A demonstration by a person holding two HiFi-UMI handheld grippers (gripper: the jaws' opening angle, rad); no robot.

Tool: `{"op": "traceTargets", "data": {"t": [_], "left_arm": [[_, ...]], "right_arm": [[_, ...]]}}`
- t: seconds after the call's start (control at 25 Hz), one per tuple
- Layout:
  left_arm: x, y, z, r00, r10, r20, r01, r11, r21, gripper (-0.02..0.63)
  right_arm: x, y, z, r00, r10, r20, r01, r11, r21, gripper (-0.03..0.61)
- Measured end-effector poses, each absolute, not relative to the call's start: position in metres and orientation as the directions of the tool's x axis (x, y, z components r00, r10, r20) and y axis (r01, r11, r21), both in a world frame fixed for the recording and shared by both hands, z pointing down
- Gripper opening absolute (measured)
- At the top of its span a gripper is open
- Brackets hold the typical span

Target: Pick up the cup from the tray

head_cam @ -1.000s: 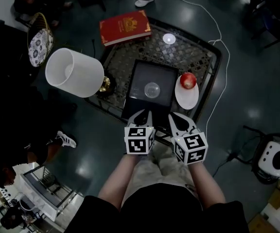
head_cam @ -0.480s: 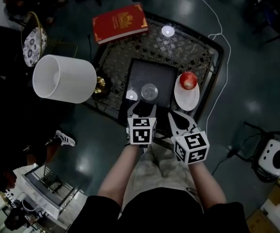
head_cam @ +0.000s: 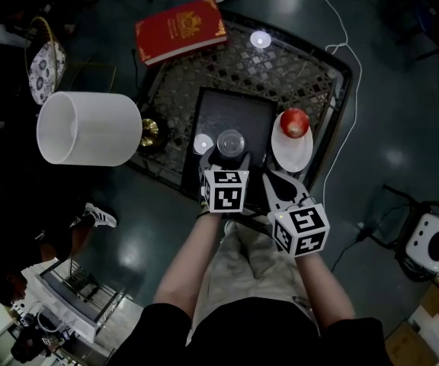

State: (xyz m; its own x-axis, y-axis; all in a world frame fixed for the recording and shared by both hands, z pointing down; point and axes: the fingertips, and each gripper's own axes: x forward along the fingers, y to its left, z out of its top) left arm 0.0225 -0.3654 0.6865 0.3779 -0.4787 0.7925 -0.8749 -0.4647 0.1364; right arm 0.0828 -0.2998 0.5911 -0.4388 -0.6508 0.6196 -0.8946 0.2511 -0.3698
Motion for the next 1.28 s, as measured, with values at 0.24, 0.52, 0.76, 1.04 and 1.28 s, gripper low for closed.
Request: {"op": "traceTargets", "data": {"t": [0.24, 0.52, 0.76, 1.04, 1.28], "left_arm": [[0.028, -0.380, 0.696, 0.361, -0.479, 0.800, -0.875, -0.470, 0.113, 0.344], [0.019, -0.385, 0.700, 0.311, -0.497, 0.810, -0.894, -0.441, 0.073, 0.293], [0.016, -0.383, 0.700, 0.324, -0.498, 0.804, -0.891, -0.446, 0.082, 0.287], [0.012, -0.379, 0.682, 0.335, -0.518, 0.788, -0.893, -0.442, 0.089, 0.285], [0.012, -0.367, 0.666, 0.350, -0.519, 0.780, -0.888, -0.449, 0.099, 0.285]], "right_arm": [[0.084, -0.301, 0.596, -0.439, -0.648, 0.622, -0.893, 0.243, -0.378, 0.009], [0.085, -0.301, 0.598, -0.437, -0.648, 0.624, -0.893, 0.235, -0.383, 0.009], [0.084, -0.298, 0.599, -0.434, -0.649, 0.624, -0.895, 0.231, -0.382, 0.011], [0.082, -0.292, 0.590, -0.431, -0.660, 0.615, -0.897, 0.239, -0.372, 0.009], [0.081, -0.285, 0.579, -0.430, -0.671, 0.603, -0.898, 0.251, -0.360, 0.011]]}}
